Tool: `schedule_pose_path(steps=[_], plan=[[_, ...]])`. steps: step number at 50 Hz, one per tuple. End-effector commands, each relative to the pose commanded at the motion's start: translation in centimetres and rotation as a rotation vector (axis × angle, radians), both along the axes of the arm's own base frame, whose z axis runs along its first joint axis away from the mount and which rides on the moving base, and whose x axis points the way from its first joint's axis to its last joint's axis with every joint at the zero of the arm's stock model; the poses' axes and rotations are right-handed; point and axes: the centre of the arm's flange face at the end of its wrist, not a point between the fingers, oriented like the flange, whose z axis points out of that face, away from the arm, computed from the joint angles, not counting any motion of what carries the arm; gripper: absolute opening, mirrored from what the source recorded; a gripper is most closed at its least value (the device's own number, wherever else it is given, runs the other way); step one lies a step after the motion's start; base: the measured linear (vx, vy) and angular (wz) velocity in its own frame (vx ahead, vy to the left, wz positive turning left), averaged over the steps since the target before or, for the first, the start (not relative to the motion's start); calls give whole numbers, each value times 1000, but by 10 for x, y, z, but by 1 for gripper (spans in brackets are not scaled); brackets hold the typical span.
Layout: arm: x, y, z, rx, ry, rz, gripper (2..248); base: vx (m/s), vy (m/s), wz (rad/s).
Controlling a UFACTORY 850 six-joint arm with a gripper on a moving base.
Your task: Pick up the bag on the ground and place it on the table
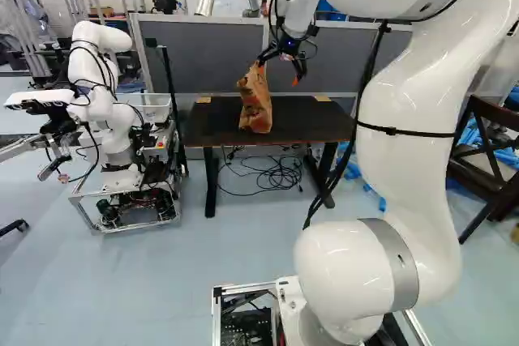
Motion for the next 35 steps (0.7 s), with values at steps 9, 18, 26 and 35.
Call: schedule_pose_path(steps=[9, 18, 26, 35], plan=[[-7, 1, -10, -15, -29, 7, 247, 0, 0, 0], [-17, 1, -21, -32, -62, 15, 247, 0, 0, 0], [-27, 2, -33, -49, -96, 24, 247, 0, 0, 0], [-40, 3, -48, -71, -138, 36, 247, 0, 0, 0]])
